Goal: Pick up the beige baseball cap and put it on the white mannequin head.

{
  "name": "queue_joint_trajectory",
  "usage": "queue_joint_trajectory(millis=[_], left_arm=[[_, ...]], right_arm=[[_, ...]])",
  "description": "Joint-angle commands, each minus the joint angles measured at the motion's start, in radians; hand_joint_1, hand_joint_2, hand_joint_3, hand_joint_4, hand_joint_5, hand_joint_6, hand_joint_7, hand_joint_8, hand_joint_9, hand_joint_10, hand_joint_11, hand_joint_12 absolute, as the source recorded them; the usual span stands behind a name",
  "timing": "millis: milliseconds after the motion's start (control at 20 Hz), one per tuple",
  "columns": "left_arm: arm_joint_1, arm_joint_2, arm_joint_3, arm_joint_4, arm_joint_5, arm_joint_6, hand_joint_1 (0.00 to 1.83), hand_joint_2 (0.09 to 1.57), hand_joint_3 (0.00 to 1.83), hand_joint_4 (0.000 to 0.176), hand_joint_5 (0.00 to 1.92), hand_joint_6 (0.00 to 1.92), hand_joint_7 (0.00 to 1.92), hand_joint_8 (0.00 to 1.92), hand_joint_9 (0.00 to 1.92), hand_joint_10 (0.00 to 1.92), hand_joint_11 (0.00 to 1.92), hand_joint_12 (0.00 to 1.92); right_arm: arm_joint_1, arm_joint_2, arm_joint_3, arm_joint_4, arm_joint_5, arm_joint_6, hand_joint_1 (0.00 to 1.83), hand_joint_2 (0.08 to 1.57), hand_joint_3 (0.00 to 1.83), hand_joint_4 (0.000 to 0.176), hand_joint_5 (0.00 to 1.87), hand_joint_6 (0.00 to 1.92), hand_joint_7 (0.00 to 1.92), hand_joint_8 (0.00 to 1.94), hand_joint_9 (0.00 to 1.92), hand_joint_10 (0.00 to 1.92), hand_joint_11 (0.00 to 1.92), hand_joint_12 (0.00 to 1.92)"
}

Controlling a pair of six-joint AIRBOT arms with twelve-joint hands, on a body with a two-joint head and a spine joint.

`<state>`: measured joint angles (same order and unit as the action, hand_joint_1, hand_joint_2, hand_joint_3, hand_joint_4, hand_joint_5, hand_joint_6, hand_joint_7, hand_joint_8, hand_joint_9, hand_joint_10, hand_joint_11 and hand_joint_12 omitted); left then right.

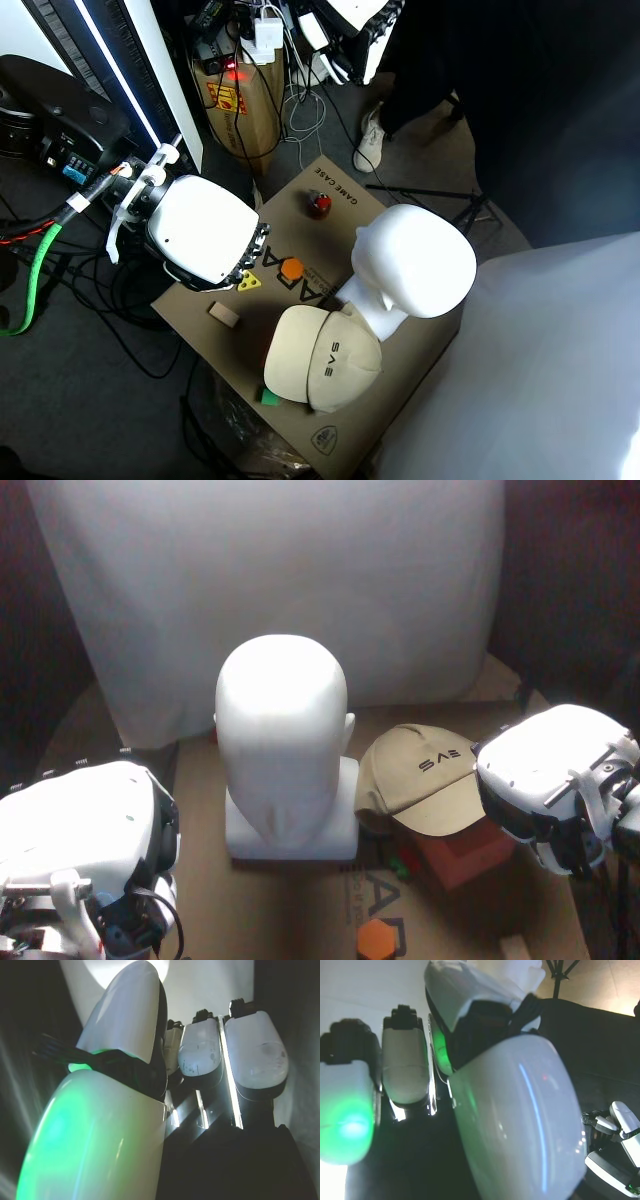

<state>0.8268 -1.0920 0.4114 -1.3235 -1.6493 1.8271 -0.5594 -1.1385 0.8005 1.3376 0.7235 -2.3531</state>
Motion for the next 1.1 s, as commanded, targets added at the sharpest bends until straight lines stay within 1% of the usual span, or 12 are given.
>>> queue_joint_trajectory(millis=[0, 150, 200, 250, 400, 500, 650, 700, 750, 850, 950, 1050], left_arm=[[-0.007, 0.006, -0.001, 0.083, -0.068, -0.002, 0.0, 0.97, 0.32, 0.016, 0.03, 0.01, 0.03, 0.02, 0.05, 0.04, 0.0, 0.4], [0.0, 0.007, -0.002, 0.086, -0.068, -0.002, 0.0, 0.97, 0.32, 0.016, 0.03, 0.01, 0.03, 0.02, 0.05, 0.04, 0.0, 0.4], [0.011, 0.007, -0.003, 0.101, -0.07, -0.002, 0.0, 1.08, 0.12, 0.016, 0.02, 0.01, 0.02, 0.01, 0.05, 0.01, 0.0, 0.37], [0.019, 0.007, -0.003, 0.112, -0.075, -0.002, 0.0, 1.11, 0.06, 0.013, 0.0, 0.0, 0.0, 0.0, 0.03, 0.0, 0.0, 0.32], [0.057, 0.007, -0.002, 0.141, -0.085, -0.02, 0.0, 1.13, 0.03, 0.004, 0.0, 0.0, 0.0, 0.0, 0.0, 0.0, 0.0, 0.25], [0.071, 0.005, -0.002, 0.164, -0.098, -0.022, 0.0, 1.14, 0.01, 0.005, 0.0, 0.0, 0.0, 0.0, 0.02, 0.0, 0.0, 0.32], [0.089, -0.008, 0.008, 0.182, -0.105, -0.029, 0.0, 1.14, 0.01, 0.005, 0.0, 0.0, 0.0, 0.0, 0.02, 0.0, 0.0, 0.33], [0.094, -0.012, 0.011, 0.185, -0.107, -0.034, 0.0, 1.14, 0.0, 0.005, 0.0, 0.0, 0.0, 0.0, 0.02, 0.0, 0.0, 0.31], [0.113, -0.022, 0.017, 0.193, -0.114, -0.046, 0.0, 1.14, 0.0, 0.003, 0.0, 0.0, 0.0, 0.0, 0.02, 0.0, 0.0, 0.25], [0.122, -0.029, 0.021, 0.199, -0.114, -0.048, 0.0, 1.14, 0.0, 0.0, 0.01, 0.0, 0.0, 0.0, 0.02, 0.0, 0.0, 0.24], [0.144, -0.051, 0.033, 0.199, -0.114, -0.063, 0.0, 1.14, 0.0, 0.0, 0.04, 0.01, 0.03, 0.0, 0.04, 0.0, 0.0, 0.29], [0.161, -0.067, 0.049, 0.194, -0.114, -0.089, 0.0, 1.14, 0.0, 0.0, 0.05, 0.0, 0.04, 0.0, 0.06, 0.01, 0.0, 0.33]], right_arm=[[0.006, 0.006, -0.003, -0.052, 0.048, -0.001, 0.0, 0.94, 0.18, 0.018, 0.0, 0.03, 0.0, 0.03, 0.03, 0.04, 0.0, 0.57], [0.005, 0.006, -0.005, -0.052, 0.048, -0.002, 0.0, 0.94, 0.18, 0.018, 0.0, 0.03, 0.0, 0.03, 0.03, 0.04, 0.0, 0.57], [0.005, 0.006, -0.005, -0.052, 0.047, -0.002, 0.0, 0.99, 0.08, 0.018, 0.01, 0.01, 0.0, 0.01, 0.04, 0.01, 0.0, 0.55], [0.004, 0.006, -0.006, -0.052, 0.047, -0.002, 0.0, 1.0, 0.04, 0.018, 0.01, 0.0, 0.01, 0.0, 0.04, 0.0, 0.0, 0.53], [0.002, 0.006, -0.009, -0.052, 0.04, -0.004, 0.0, 1.01, 0.01, 0.017, 0.02, 0.0, 0.05, 0.0, 0.05, 0.0, 0.0, 0.56], [-0.011, 0.007, -0.009, -0.055, 0.041, -0.002, 0.0, 1.01, 0.01, 0.014, 0.03, 0.0, 0.05, 0.0, 0.04, 0.0, 0.0, 0.57], [-0.046, 0.031, -0.008, -0.154, -0.01, 0.061, 0.0, 1.03, 0.01, 0.01, 0.03, 0.0, 0.05, 0.0, 0.04, 0.0, 0.0, 0.56], [-0.051, 0.045, -0.008, -0.186, -0.034, 0.092, 0.0, 1.03, 0.01, 0.009, 0.03, 0.0, 0.05, 0.0, 0.04, 0.0, 0.0, 0.56], [-0.105, 0.101, 0.007, -0.434, -0.064, 0.356, 0.0, 1.03, 0.01, 0.009, 0.02, 0.0, 0.04, 0.0, 0.04, 0.0, 0.0, 0.53], [-0.132, 0.12, 0.018, -0.557, -0.051, 0.462, 0.0, 1.03, 0.01, 0.008, 0.02, 0.0, 0.04, 0.0, 0.04, 0.0, 0.0, 0.53], [-0.198, 0.153, 0.053, -0.755, -0.026, 0.604, 0.02, 1.01, 0.0, 0.0, 0.02, 0.0, 0.04, 0.0, 0.04, 0.0, 0.0, 0.52], [-0.231, 0.166, 0.087, -0.769, -0.051, 0.636, 0.2, 0.98, 0.0, 0.0, 0.01, 0.0, 0.04, 0.0, 0.04, 0.0, 0.0, 0.5]])
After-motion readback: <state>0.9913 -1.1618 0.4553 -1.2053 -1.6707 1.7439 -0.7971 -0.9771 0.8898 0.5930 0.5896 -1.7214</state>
